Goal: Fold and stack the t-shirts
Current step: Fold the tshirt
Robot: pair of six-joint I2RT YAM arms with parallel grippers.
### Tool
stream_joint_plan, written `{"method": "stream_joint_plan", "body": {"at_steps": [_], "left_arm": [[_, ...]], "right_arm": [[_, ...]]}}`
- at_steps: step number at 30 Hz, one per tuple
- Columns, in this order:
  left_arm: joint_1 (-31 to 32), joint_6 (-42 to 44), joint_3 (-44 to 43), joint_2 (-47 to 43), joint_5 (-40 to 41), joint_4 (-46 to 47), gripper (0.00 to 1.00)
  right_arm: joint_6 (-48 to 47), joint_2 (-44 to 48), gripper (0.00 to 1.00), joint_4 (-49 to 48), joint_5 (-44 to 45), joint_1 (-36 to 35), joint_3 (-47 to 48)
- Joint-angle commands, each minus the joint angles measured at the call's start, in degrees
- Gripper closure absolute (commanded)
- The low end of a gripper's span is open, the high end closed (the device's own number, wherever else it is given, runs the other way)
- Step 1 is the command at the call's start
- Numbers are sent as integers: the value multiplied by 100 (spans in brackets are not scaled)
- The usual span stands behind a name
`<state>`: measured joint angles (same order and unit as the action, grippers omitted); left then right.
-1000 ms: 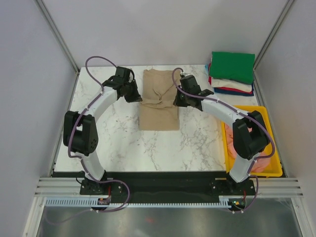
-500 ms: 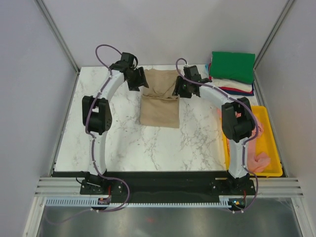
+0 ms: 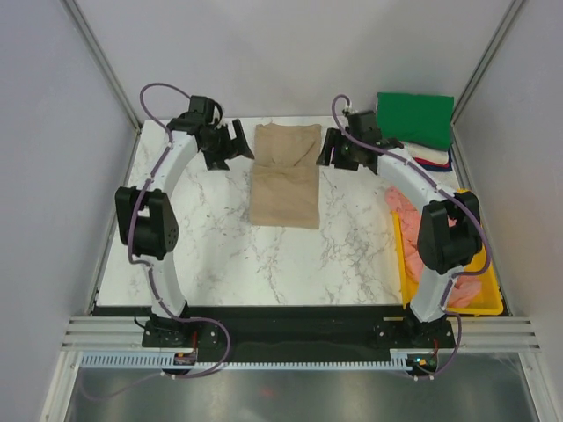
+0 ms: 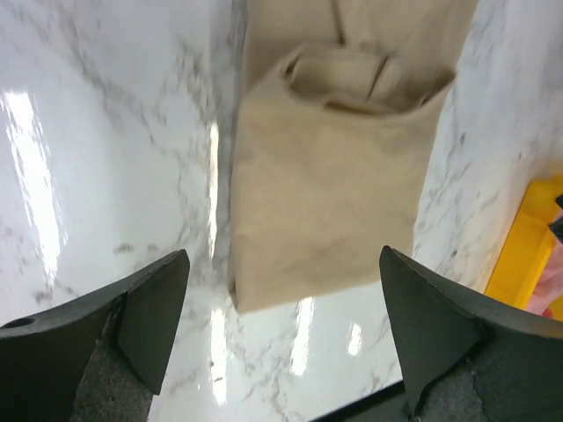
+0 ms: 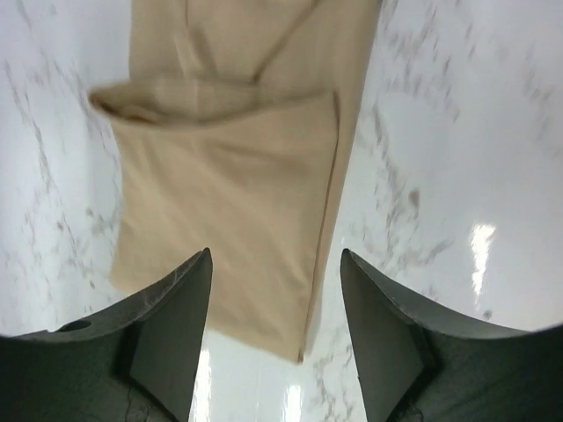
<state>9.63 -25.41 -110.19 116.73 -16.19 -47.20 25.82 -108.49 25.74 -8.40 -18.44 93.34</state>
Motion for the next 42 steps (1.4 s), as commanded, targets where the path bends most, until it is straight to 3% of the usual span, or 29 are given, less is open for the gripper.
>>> {"method": "stream_joint_plan", "body": {"at_steps": [1,3,8,18,22,25,26,31,32,36,38,42], "left_arm": [[57,-165,1751,-1071,-305,936,5],[83,-289,2725,-1580,-499,1361,5],[346,-438,3941,-2101,-368,1863,5],[680,-816,4928,-1531,-447,2514,9],[795,-869,4972,-1434,-271,2575,14],[839,-913,4999,-1328,-131,2672,24],[830,-939,5016,-1284,-78,2716,33],[900,-1027,5069,-1108,335,3014,49],[918,-1027,5112,-1117,388,3058,63],[936,-1045,5175,-1213,406,3270,88],[953,-1028,5175,-1406,371,3244,98],[1242,-1072,5341,-2538,387,2918,98]], "right_arm": [[168,415,32,-743,-573,-291,-1421],[247,599,31,-973,-828,-397,-2122],[335,654,30,-1413,-917,-573,-3013],[485,302,34,-1941,-1005,-740,-3507],[485,284,46,-2020,-1023,-740,-3595],[467,284,56,-2099,-1040,-740,-3691],[476,258,59,-2125,-1032,-732,-3700],[485,205,79,-2187,-1067,-749,-3753],[485,214,81,-2187,-1076,-740,-3753],[467,328,100,-2187,-1076,-740,-3744],[459,451,100,-2152,-1093,-732,-3735],[459,1144,100,-1871,-1032,-714,-3866]]}}
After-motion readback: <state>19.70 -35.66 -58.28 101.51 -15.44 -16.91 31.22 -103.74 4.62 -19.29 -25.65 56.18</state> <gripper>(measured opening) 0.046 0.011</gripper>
